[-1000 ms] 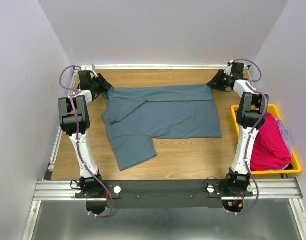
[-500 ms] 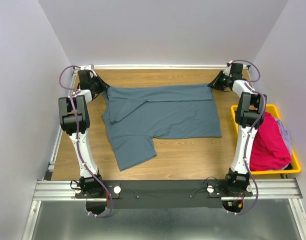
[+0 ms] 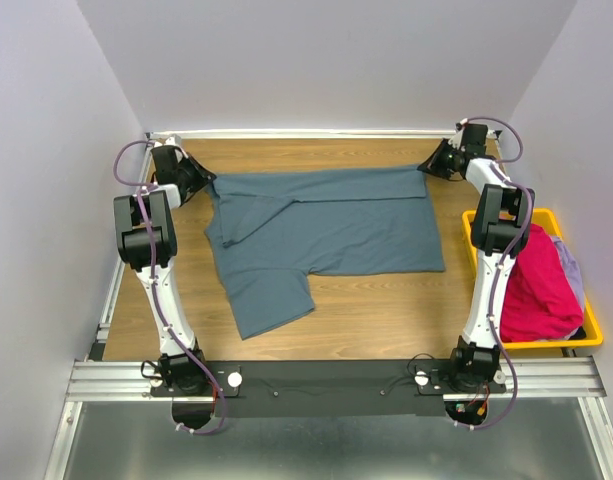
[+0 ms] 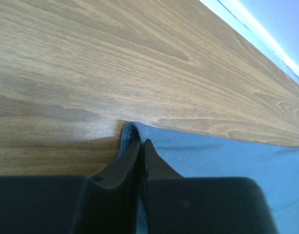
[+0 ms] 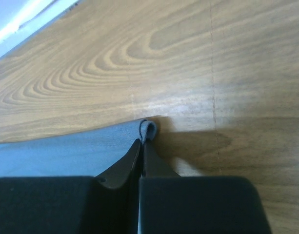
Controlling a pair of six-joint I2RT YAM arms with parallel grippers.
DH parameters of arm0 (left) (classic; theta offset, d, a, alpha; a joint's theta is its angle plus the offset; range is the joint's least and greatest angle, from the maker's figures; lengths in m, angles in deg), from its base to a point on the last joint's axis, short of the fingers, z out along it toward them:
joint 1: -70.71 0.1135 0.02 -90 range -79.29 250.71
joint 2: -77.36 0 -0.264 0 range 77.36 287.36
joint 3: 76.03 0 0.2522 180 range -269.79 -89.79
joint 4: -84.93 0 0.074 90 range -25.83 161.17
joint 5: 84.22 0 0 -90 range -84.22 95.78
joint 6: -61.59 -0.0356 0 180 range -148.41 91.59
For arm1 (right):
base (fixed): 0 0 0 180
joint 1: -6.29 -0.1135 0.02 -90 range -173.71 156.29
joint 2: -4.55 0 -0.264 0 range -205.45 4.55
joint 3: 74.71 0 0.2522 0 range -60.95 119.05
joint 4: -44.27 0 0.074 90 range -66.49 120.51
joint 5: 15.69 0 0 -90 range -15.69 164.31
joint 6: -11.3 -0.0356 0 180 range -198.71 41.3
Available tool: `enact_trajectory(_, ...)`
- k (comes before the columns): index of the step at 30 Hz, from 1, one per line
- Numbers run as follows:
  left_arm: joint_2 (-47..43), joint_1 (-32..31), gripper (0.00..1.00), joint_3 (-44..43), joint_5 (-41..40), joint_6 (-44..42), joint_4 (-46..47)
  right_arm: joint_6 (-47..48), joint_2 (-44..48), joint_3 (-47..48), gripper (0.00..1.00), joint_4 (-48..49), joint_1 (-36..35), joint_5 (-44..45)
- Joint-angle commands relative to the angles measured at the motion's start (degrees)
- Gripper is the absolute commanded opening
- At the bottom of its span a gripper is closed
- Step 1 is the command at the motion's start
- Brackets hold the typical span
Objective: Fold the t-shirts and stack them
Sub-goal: Fold the tshirt
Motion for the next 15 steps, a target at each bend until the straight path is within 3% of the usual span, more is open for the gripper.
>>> enact_trajectory(1,0.1,1.1,0.20,-0.6,0.9,0.4,2.1,0.4,-2.7,3.2,0.12,-0.4,0.7,1.3)
enact_trajectory(4,-1.0,1.1,0.41,-0.6,1.1,-0.8,2.0,0.2,-2.0,3.0,0.28,-0.5,0.7,0.5)
enact_trajectory(5,-1.5,1.1,0.51,-0.6,0.9,-1.2,1.7,0.1,-1.0,3.0,0.37,-0.5,0.7,0.6)
enact_trajectory(6,-2.8,1.0,0.54,-0.5,0.6,-1.6,1.4,0.1,-0.4,2.5,0.41,-0.5,0.7,0.9)
enact_trajectory(8,-4.0,1.0,0.72,-0.7,0.2,-2.4,0.7,0.0,1.2,2.3,0.47,-0.4,0.7,1.4)
enact_trajectory(11,-7.2,1.0,0.73,-0.5,-0.4,-2.8,-0.2,-0.2,4.2,1.7,0.55,-0.4,0.6,2.7)
enact_trajectory(15,-11.5,-0.3,0.73,1.0,-1.6,-3.7,-0.7,-0.6,6.8,1.2,0.55,0.1,-0.2,1.7)
